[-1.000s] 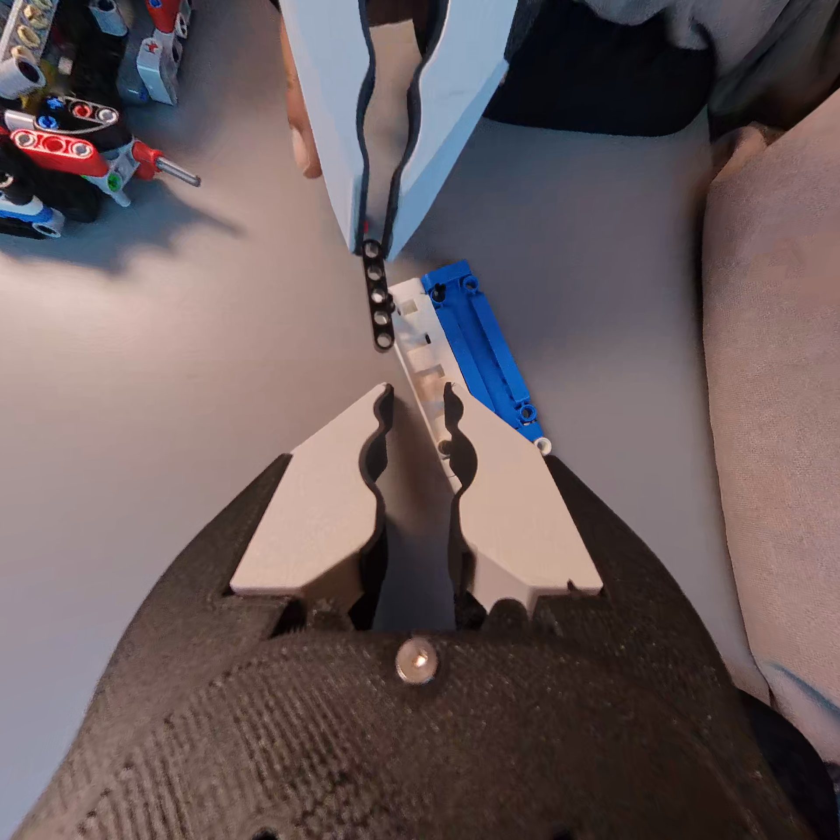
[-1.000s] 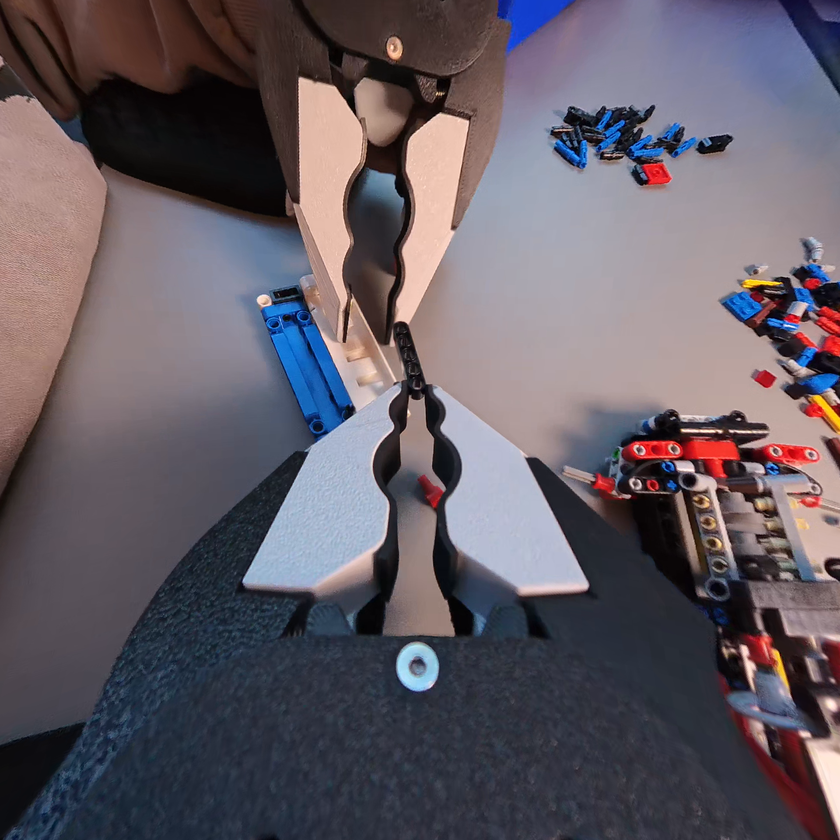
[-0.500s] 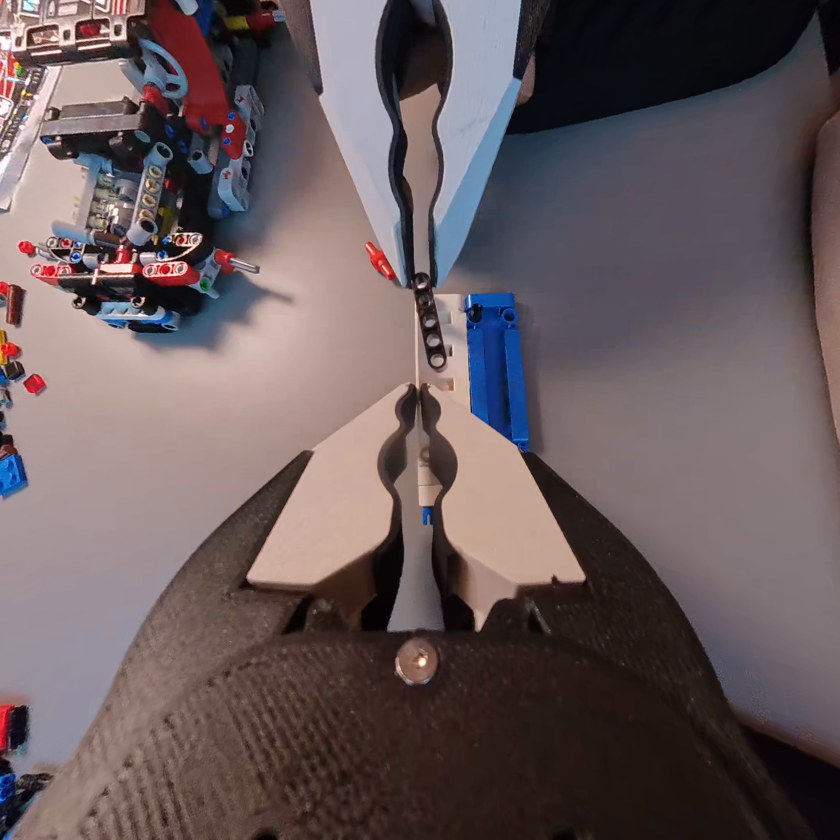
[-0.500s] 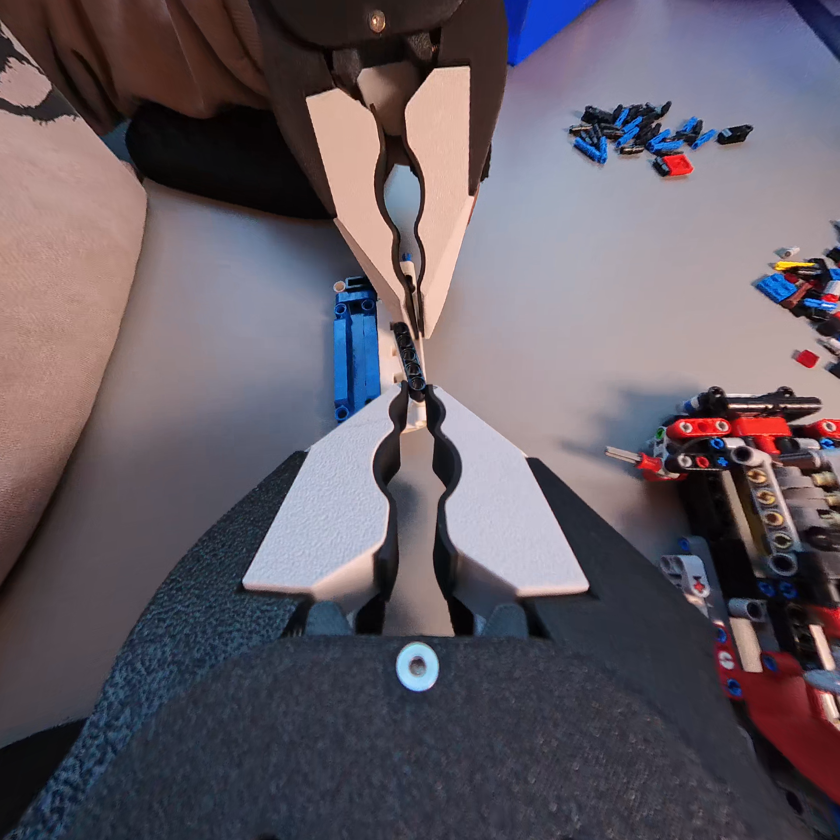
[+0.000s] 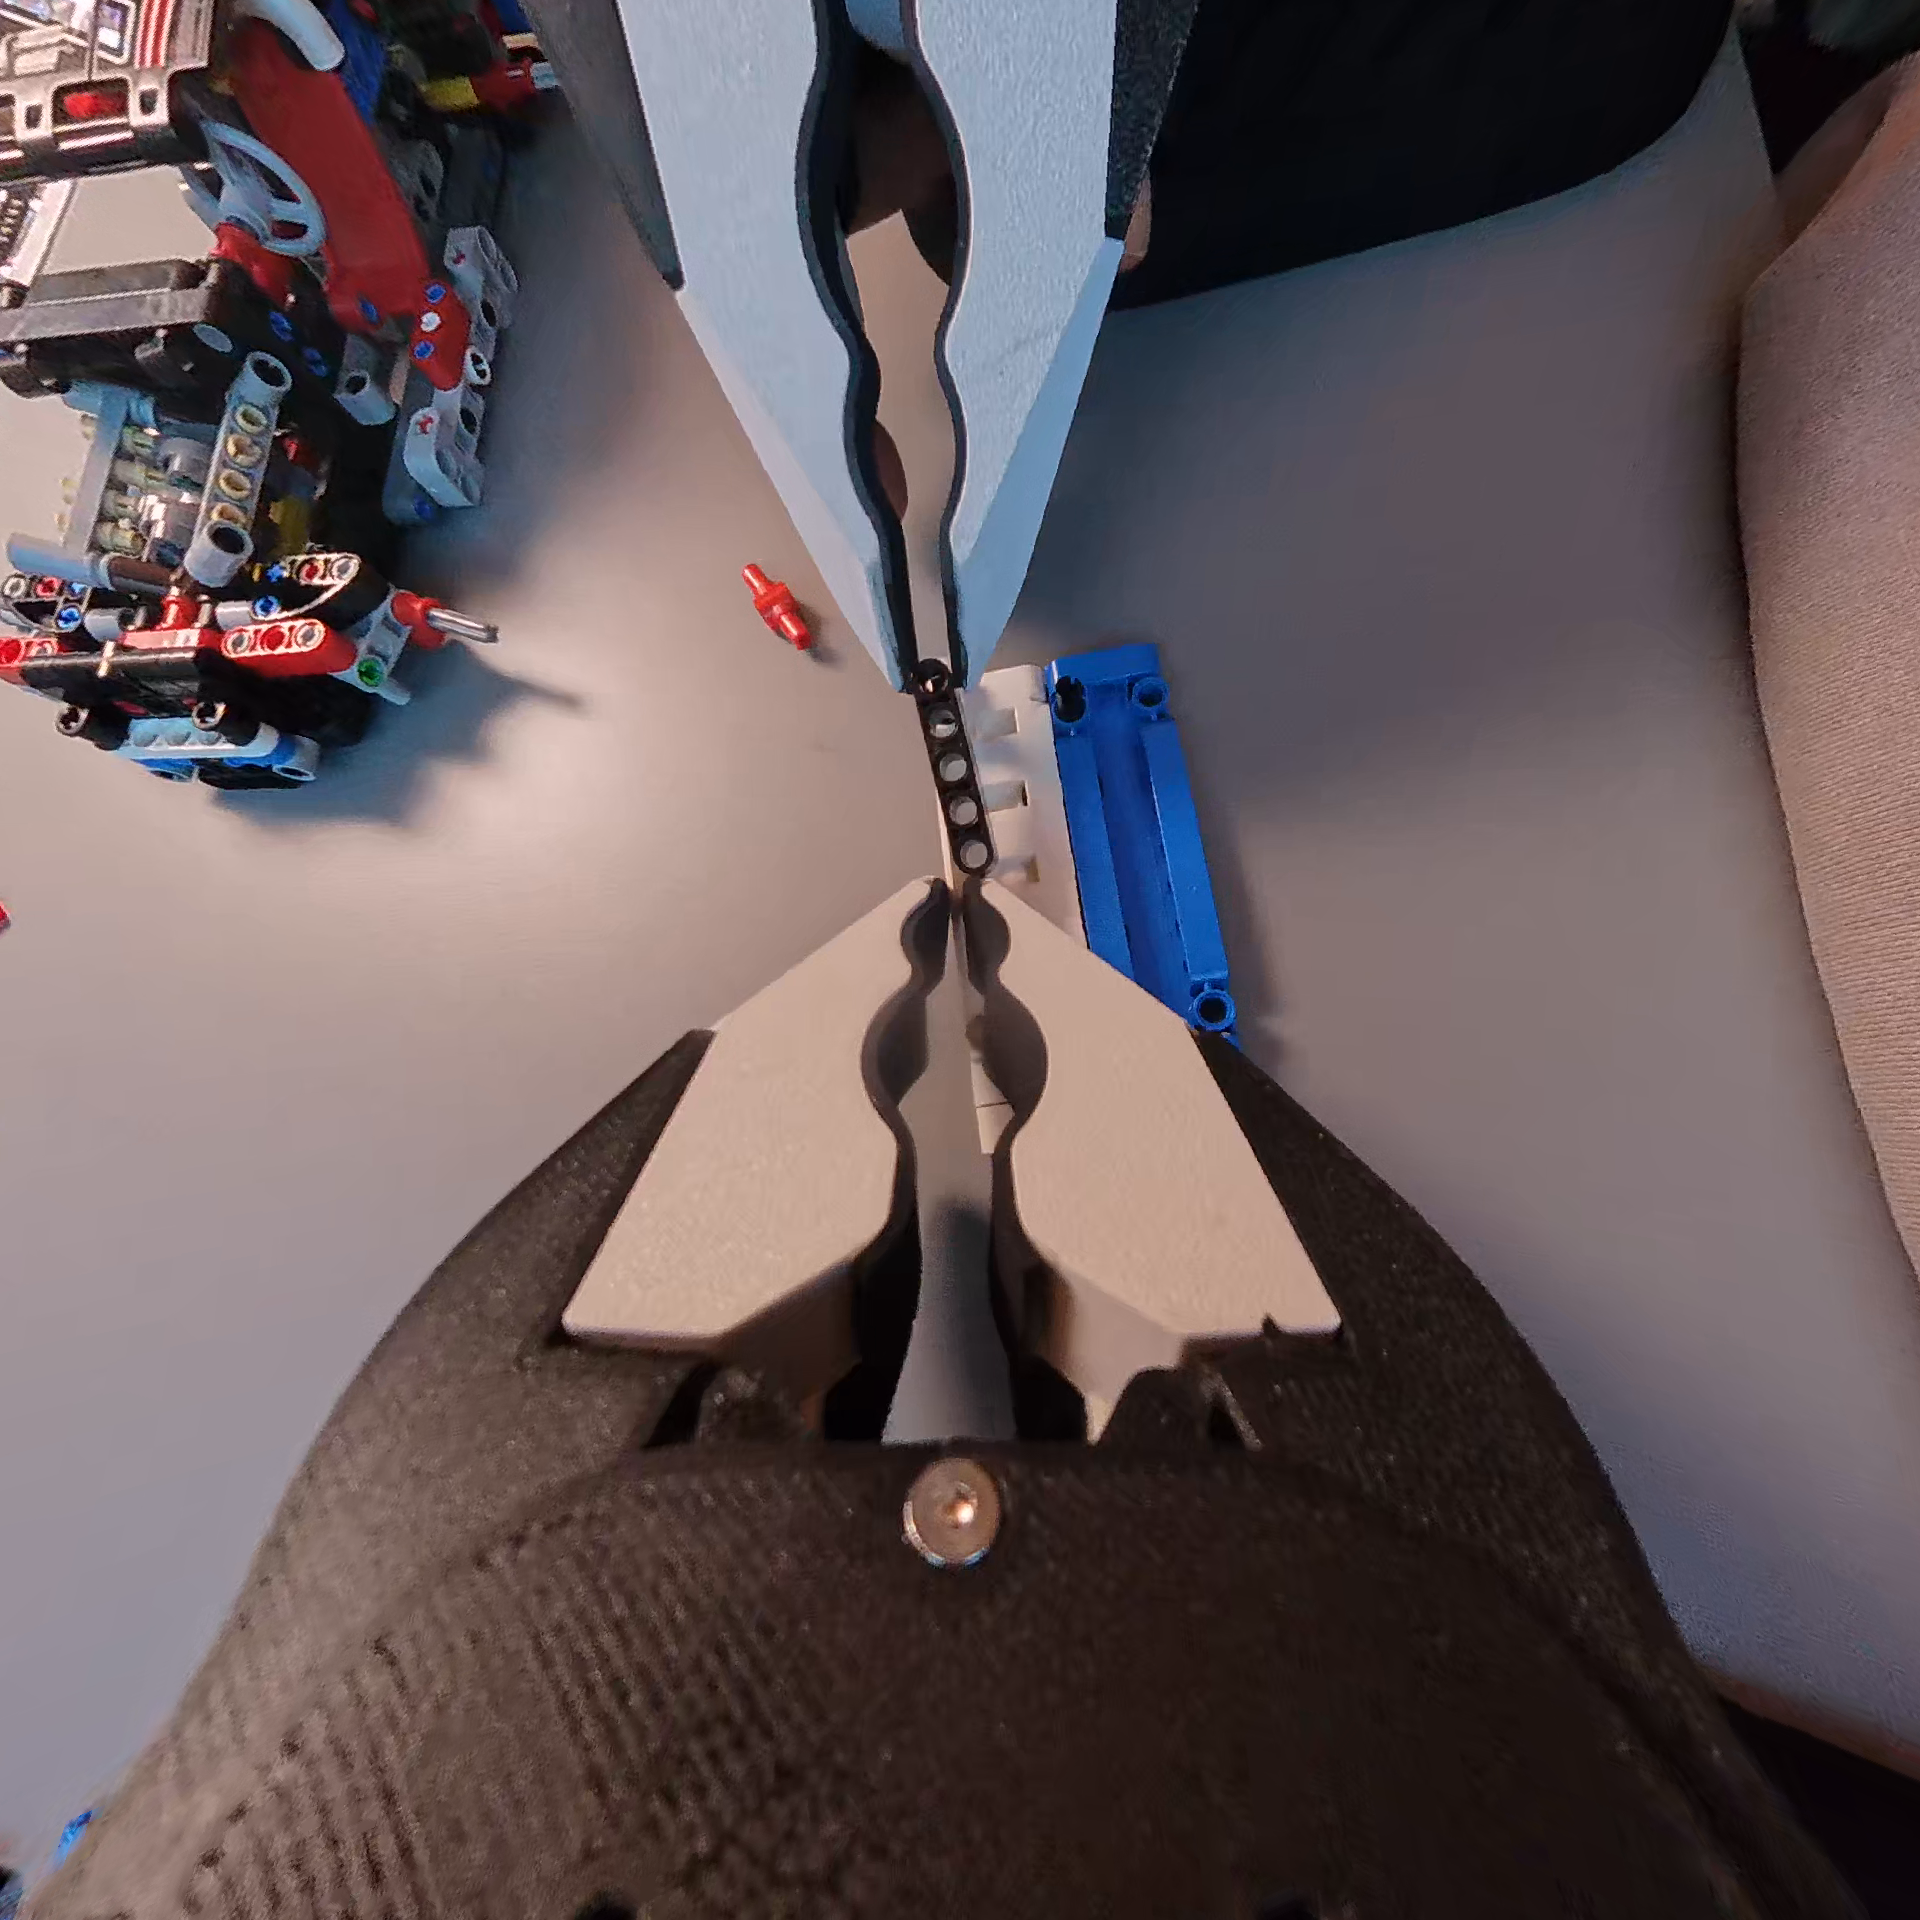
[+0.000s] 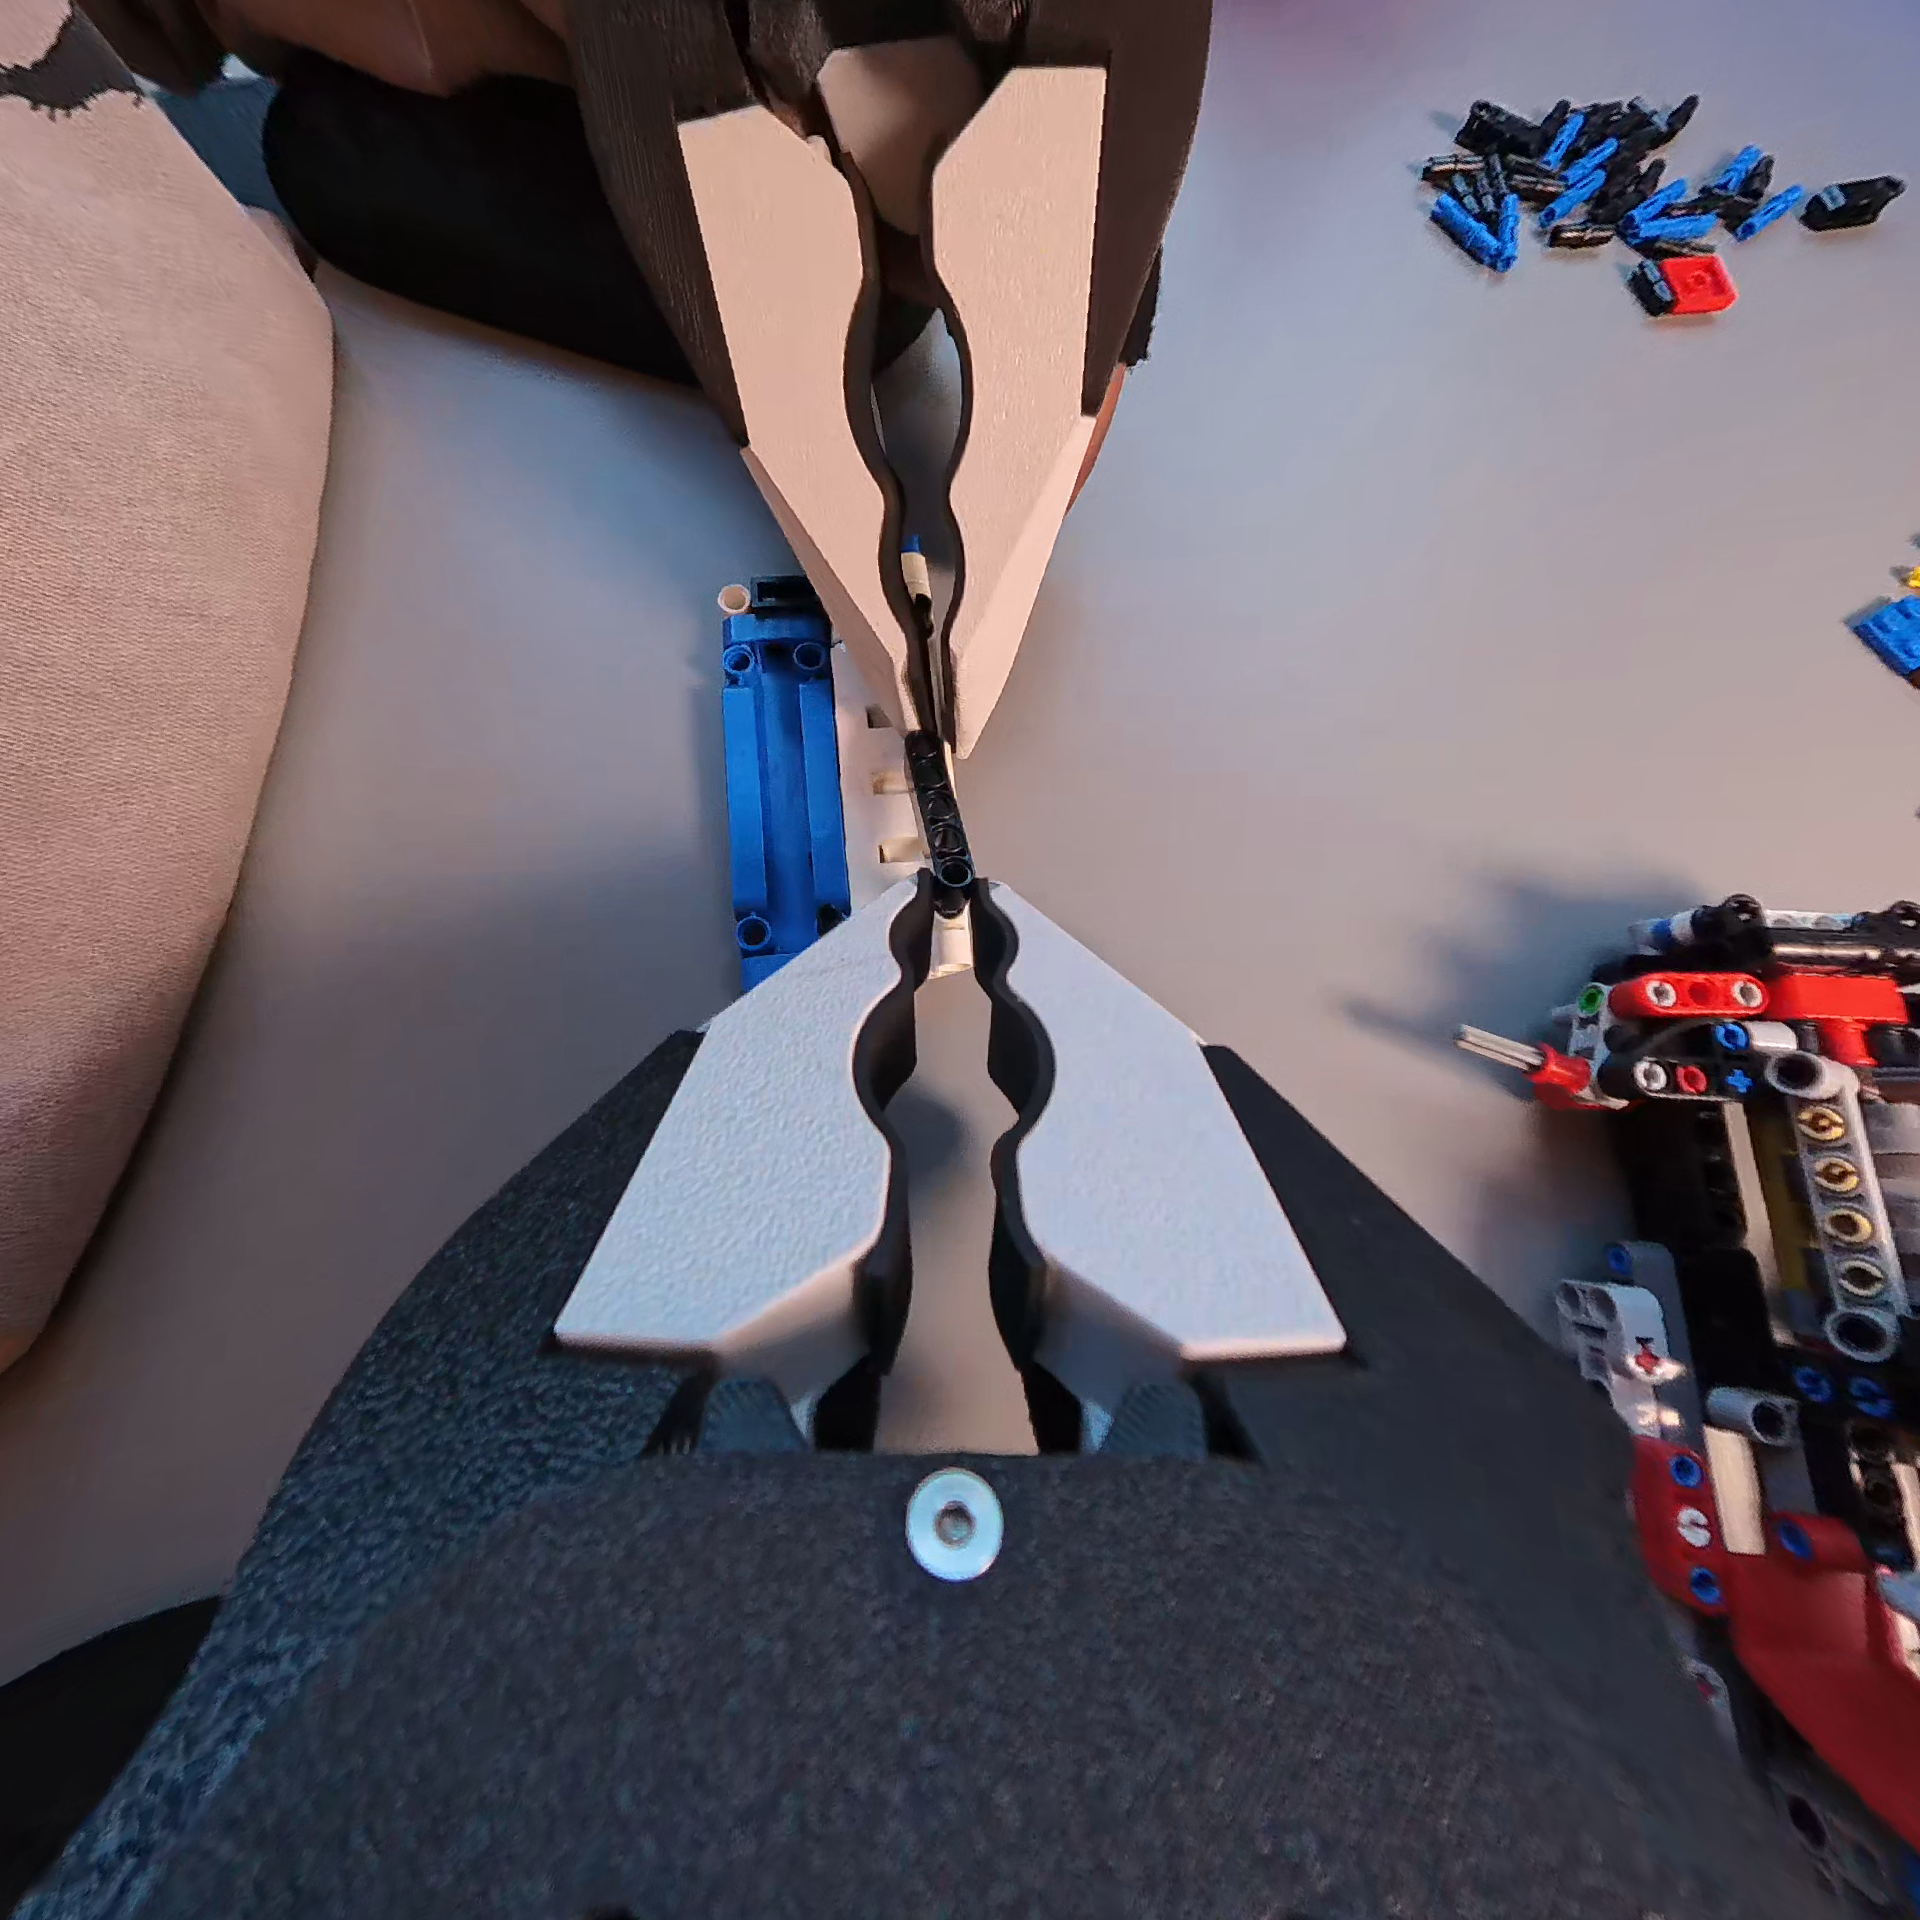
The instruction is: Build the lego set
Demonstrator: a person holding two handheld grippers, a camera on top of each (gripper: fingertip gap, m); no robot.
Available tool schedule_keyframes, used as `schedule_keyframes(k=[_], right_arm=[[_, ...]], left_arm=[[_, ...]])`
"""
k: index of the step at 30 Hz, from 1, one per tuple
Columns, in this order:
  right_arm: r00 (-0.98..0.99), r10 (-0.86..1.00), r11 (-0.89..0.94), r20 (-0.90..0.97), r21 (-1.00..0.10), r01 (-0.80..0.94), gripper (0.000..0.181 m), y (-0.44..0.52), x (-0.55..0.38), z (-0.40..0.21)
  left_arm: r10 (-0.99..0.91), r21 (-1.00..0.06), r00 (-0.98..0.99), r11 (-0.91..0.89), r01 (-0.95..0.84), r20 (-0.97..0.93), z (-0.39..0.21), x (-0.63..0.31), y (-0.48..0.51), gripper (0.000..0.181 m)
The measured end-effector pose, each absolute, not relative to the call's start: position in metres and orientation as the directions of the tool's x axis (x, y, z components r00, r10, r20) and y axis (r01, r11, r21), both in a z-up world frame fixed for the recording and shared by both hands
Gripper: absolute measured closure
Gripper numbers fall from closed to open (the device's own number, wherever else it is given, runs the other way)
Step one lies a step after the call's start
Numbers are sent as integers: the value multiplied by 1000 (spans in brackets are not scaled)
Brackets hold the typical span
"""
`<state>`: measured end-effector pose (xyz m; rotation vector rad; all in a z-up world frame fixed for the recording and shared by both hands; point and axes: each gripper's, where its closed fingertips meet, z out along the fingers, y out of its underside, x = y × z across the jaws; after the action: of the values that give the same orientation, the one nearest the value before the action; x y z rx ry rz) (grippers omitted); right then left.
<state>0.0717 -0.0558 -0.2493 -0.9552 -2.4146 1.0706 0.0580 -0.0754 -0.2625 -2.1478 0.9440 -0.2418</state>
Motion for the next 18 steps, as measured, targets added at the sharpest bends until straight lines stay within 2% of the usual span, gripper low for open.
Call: schedule_keyframes(k=[14, 18], right_arm=[[-633, 765, 379, -117, -714, 589, 177, -60, 82, -256], [-631, 766, 399, -119, -682, 613, 178, -63, 88, -262]], left_arm=[[-660, -689, 717, -413, -596, -225, -267, 65, -78, 181], [-660, -675, 707, -402, -619, -255, -267, 69, -81, 181]])
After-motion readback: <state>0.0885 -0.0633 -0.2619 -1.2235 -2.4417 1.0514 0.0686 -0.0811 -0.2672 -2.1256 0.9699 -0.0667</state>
